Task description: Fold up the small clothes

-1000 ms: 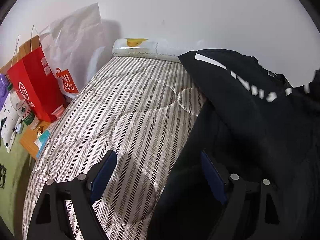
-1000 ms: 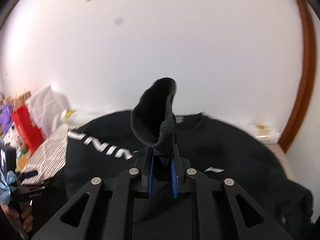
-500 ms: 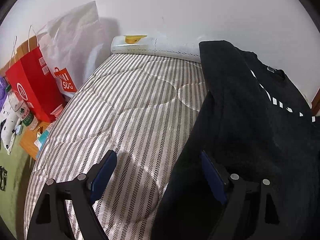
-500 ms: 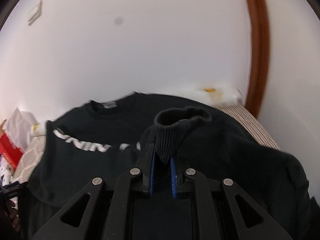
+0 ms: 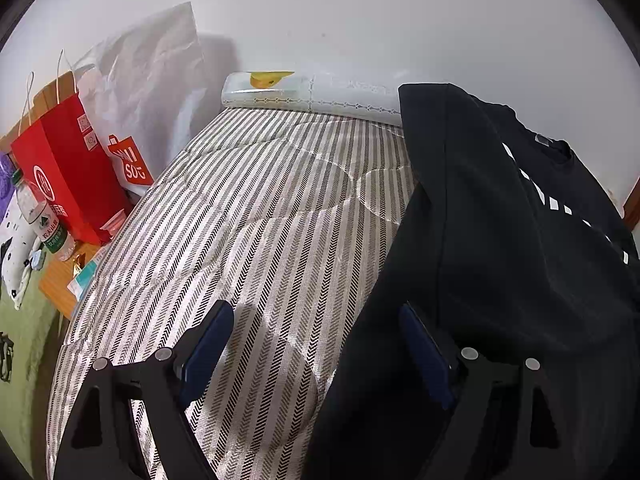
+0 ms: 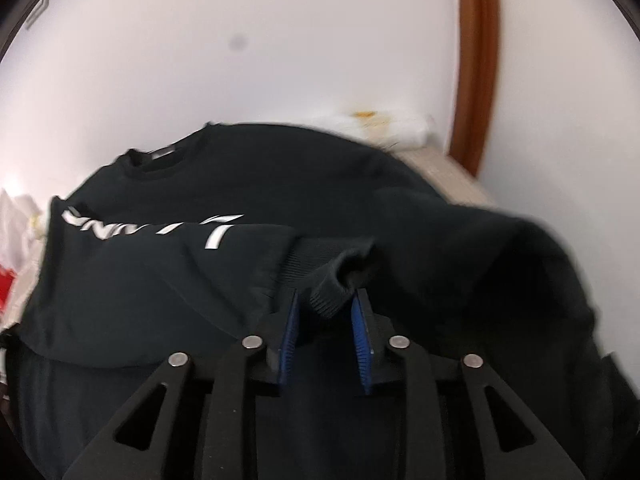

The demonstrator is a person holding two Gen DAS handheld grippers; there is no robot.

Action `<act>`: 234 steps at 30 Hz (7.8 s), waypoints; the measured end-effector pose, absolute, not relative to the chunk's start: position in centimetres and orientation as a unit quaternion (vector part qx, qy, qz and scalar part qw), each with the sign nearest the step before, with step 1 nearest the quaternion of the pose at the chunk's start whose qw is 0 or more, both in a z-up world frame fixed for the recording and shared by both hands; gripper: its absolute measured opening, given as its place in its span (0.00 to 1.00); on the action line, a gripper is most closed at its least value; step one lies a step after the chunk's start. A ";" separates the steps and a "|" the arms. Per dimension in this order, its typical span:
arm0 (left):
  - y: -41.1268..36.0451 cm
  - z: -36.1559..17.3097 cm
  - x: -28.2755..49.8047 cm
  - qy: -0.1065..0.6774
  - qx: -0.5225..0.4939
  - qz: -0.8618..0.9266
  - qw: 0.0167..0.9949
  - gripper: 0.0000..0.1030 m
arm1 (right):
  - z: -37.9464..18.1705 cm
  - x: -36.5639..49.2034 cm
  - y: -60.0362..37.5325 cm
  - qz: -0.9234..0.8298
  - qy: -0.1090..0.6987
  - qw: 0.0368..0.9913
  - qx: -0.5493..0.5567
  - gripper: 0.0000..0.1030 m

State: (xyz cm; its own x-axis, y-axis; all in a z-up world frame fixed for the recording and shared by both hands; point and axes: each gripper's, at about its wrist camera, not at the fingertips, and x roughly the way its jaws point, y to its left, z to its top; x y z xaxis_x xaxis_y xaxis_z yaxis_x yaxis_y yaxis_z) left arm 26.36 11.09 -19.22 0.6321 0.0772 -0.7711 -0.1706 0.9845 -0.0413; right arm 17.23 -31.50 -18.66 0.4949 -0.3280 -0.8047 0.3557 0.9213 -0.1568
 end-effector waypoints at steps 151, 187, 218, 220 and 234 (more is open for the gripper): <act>-1.5 -18.9 29.6 0.442 -0.024 -0.044 0.896 0.80 | -22.0 19.0 -30.9 -0.189 0.495 0.845 -0.074 0.55; 3.8 -16.2 29.5 0.332 -0.076 0.034 0.940 0.04 | -20.4 17.8 -33.6 -0.177 0.486 0.856 -0.016 0.60; 1.6 -18.5 30.2 0.376 -0.022 0.028 0.926 0.42 | -21.7 18.5 -33.0 -0.170 0.480 0.861 0.017 0.46; 1.6 -18.4 30.0 0.374 -0.023 0.024 0.927 0.41 | -21.7 18.4 -33.0 -0.169 0.479 0.861 0.019 0.46; 2.1 -15.5 27.2 0.349 -0.029 0.003 0.937 0.45 | -18.0 16.9 -32.7 -0.197 0.462 0.865 0.021 0.45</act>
State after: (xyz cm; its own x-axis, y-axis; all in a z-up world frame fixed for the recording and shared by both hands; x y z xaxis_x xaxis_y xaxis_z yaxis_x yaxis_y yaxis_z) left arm 27.23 2.12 -15.49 0.7561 -0.0145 -0.6543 -0.0261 0.9983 -0.0523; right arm 16.86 -32.72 -18.04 0.4961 -0.3219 -0.8064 0.3600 0.9214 -0.1463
